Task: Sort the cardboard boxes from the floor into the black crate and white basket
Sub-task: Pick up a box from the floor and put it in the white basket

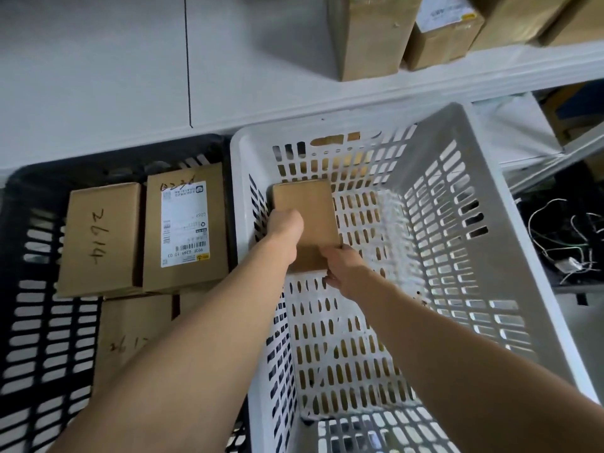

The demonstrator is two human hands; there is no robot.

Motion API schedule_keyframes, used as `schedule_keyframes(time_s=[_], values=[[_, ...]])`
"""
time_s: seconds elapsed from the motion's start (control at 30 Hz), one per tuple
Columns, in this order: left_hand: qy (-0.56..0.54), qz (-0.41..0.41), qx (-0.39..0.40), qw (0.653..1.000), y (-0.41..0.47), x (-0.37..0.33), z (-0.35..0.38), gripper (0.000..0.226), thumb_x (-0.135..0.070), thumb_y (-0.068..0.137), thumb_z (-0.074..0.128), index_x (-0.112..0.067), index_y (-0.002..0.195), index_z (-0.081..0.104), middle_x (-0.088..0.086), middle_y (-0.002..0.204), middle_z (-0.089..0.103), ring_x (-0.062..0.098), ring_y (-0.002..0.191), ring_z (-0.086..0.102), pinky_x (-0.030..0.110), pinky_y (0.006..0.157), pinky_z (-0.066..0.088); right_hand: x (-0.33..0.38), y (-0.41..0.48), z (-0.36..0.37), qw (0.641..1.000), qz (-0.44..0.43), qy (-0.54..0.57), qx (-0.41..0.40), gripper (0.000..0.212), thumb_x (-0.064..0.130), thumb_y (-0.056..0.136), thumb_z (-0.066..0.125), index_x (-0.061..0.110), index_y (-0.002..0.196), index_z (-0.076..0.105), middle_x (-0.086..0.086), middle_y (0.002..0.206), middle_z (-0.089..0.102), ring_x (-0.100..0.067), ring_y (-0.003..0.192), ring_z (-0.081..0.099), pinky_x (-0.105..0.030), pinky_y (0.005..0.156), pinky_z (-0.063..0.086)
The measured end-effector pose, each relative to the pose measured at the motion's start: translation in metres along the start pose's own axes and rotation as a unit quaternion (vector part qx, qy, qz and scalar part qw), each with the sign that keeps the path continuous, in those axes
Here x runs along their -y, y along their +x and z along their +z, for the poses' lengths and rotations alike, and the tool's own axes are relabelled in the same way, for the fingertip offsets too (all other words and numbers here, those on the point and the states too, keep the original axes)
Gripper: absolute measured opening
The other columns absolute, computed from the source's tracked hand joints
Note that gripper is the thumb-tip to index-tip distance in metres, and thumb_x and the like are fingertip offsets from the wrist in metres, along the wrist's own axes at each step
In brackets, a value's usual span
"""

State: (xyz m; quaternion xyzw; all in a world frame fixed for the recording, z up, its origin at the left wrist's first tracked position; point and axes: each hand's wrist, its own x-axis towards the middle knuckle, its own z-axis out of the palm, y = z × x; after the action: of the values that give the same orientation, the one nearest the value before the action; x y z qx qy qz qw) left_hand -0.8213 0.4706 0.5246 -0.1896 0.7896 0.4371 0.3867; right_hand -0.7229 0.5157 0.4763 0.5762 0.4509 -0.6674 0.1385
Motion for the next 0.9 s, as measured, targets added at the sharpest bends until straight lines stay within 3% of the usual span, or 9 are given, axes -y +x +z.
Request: schedule_keyframes(time_s=[0.17,0.23,0.3,0.43,0.5,0.53,0.63,0.83,0.9], values=[[-0.008,0.033,0.018,0.999,-0.016,-0.005,-0.011,0.039,-0.004,0.092,0.047,-0.004,0.131,0.049,0.005,0.099,0.053,0.020,0.088,0.048,0.030,0.084,0.033,0.017,-0.015,-0.018,0.990,-0.042,-0.133,-0.023,0.042,0.033,0.099,0.043,0.007,0.131,0.044,-0.008,0.099,0.054,-0.017,0.080,0.048,-0.028,0.069,0.041],[-0.022,0.052,0.036,0.998,-0.028,-0.009,-0.018,0.042,-0.006,0.091,0.052,-0.006,0.133,0.048,0.009,0.117,0.057,0.024,0.107,0.052,0.032,0.089,0.035,0.028,-0.026,-0.025,0.982,-0.092,-0.156,-0.048,0.032,0.032,0.098,0.043,0.008,0.118,0.051,-0.003,0.083,0.050,-0.011,0.066,0.045,-0.023,0.055,0.036],[-0.038,0.079,0.051,0.995,-0.043,-0.016,-0.024,0.042,-0.012,0.091,0.055,-0.011,0.133,0.048,0.009,0.137,0.050,0.024,0.123,0.045,0.033,0.096,0.035,0.042,-0.043,-0.032,0.978,-0.148,-0.128,-0.079,0.023,0.028,0.095,0.047,0.008,0.096,0.057,-0.005,0.077,0.049,-0.010,0.055,0.039,-0.022,0.048,0.031],[-0.051,0.163,0.108,0.979,-0.078,-0.040,-0.040,0.039,-0.019,0.094,0.055,-0.012,0.132,0.049,0.007,0.139,0.048,0.021,0.127,0.043,0.037,0.106,0.032,0.060,-0.096,-0.047,0.963,-0.234,-0.057,-0.125,0.025,0.025,0.094,0.047,0.008,0.079,0.059,0.001,0.054,0.047,-0.011,0.047,0.037,-0.016,0.038,0.028],[-0.052,0.210,0.145,0.966,-0.100,-0.051,-0.048,0.041,-0.018,0.095,0.053,-0.009,0.134,0.047,0.007,0.140,0.047,0.021,0.130,0.041,0.038,0.110,0.030,0.061,-0.130,-0.053,0.956,-0.260,-0.009,-0.133,0.023,0.030,0.096,0.048,0.015,0.087,0.064,0.004,0.061,0.064,-0.009,0.056,0.053,-0.017,0.046,0.047],[-0.048,0.234,0.164,0.957,-0.112,-0.056,-0.052,0.041,-0.018,0.095,0.052,-0.009,0.134,0.046,0.007,0.139,0.048,0.021,0.130,0.042,0.038,0.111,0.030,0.059,-0.147,-0.056,0.953,-0.269,0.008,-0.142,0.026,0.032,0.097,0.048,0.014,0.103,0.066,-0.002,0.085,0.072,-0.013,0.073,0.063,-0.022,0.064,0.053],[-0.025,0.307,0.222,0.925,-0.156,-0.065,-0.057,0.035,-0.019,0.096,0.051,-0.011,0.129,0.051,0.005,0.130,0.054,0.017,0.123,0.047,0.033,0.106,0.034,0.045,-0.198,-0.064,0.937,-0.293,0.057,-0.184,0.044,0.038,0.097,0.048,0.010,0.129,0.056,-0.010,0.127,0.062,-0.018,0.097,0.061,-0.025,0.083,0.048],[0.046,0.407,0.364,0.837,-0.247,-0.046,-0.052,0.010,-0.030,0.094,0.054,-0.025,0.102,0.059,-0.009,0.107,0.062,0.006,0.104,0.056,0.020,0.084,0.038,-0.022,-0.294,-0.086,0.873,-0.366,0.164,-0.277,0.032,0.046,0.094,0.049,0.020,0.101,0.068,0.021,0.083,0.069,0.007,0.070,0.059,-0.015,0.058,0.043],[0.063,0.429,0.407,0.804,-0.278,-0.030,-0.042,0.007,-0.030,0.094,0.054,-0.028,0.096,0.060,-0.011,0.106,0.062,0.003,0.102,0.056,0.017,0.080,0.037,-0.053,-0.322,-0.098,0.844,-0.371,0.206,-0.329,0.031,0.049,0.093,0.050,0.025,0.100,0.068,0.027,0.081,0.065,0.015,0.070,0.057,-0.012,0.060,0.040]])
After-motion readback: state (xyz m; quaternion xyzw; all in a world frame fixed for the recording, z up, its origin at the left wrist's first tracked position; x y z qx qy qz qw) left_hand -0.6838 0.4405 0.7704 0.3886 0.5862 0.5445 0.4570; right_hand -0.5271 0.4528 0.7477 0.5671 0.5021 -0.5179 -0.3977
